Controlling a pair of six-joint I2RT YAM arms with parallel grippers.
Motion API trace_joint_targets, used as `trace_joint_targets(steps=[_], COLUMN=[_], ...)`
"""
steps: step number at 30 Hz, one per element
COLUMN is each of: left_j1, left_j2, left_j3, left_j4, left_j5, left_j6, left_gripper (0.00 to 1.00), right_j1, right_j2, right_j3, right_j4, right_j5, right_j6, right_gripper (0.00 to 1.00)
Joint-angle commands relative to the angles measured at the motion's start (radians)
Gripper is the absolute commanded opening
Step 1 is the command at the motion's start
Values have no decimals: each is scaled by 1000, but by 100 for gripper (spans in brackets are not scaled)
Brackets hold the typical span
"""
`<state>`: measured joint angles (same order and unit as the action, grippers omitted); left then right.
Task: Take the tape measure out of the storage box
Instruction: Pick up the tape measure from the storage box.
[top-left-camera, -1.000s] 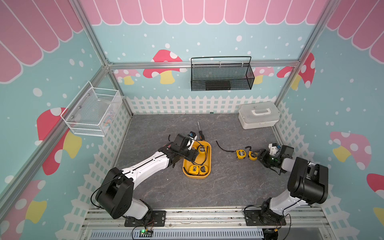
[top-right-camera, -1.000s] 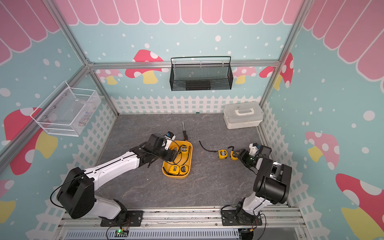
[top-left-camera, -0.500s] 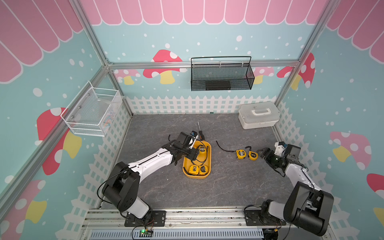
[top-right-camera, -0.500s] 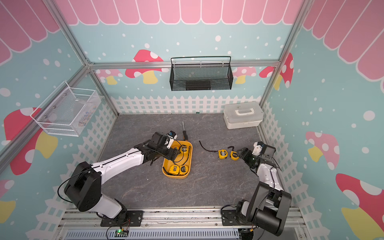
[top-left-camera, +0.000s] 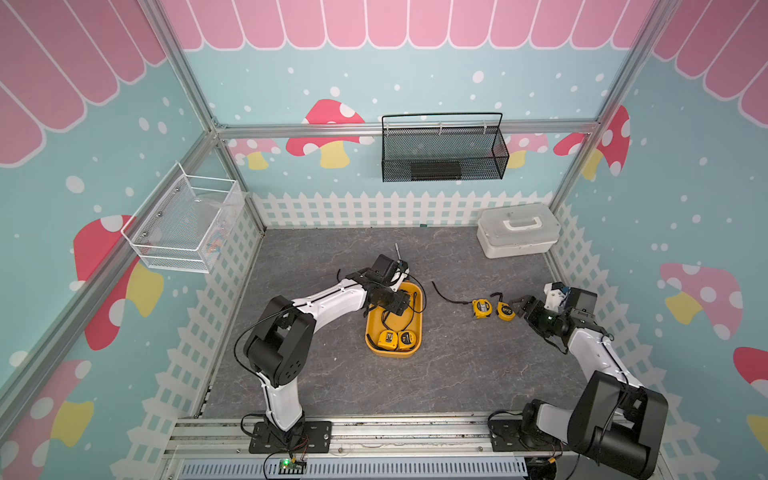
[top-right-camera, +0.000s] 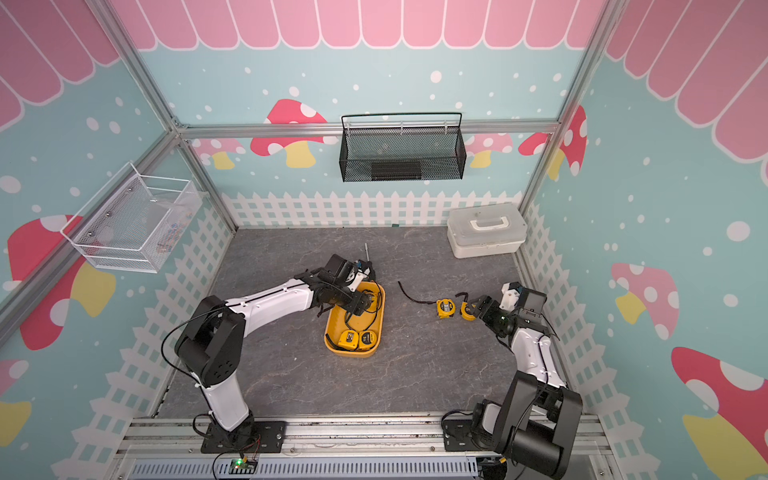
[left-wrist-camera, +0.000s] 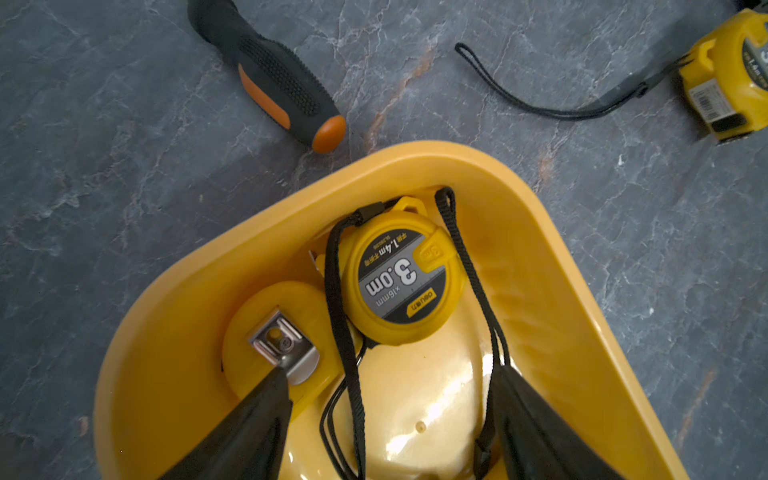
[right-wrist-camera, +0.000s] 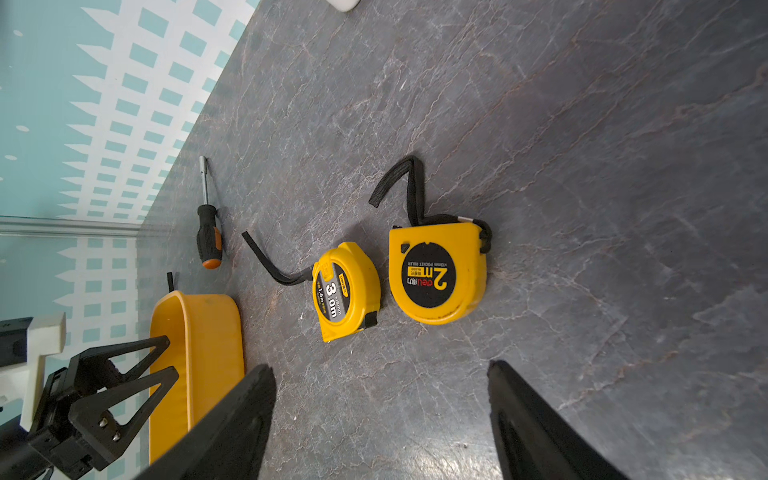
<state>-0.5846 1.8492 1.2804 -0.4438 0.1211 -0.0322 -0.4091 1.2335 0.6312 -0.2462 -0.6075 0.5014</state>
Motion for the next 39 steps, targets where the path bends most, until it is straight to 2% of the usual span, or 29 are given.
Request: trace_joint_targets(steps=[1,7,12,22,27,39], left_j1=[2,-1,-1,4,6,0], left_j2=[32,83,143,237,245,144], left_j3=[49,102,164,258,241,75], left_j4=[-27,-26,-49,-89,-92,-88], left_j5=[29,54,29,-23,7,23], left_j6=[19,23,23,32,31,5], left_gripper=[78,78,77,69,61,55], right_j1=[11,15,17,20,22,26], right_j2=[14,23,33,53,61,87], right_j3=[3,1,1,-1,-1,-4], right_j4=[1,8,10,18,21,35], right_j5=[-17,-19,-28,-41,-47,-58], right_j6=[-12,-13,-14,-18,-20,-18], right_gripper=[81,81,81,82,82,82])
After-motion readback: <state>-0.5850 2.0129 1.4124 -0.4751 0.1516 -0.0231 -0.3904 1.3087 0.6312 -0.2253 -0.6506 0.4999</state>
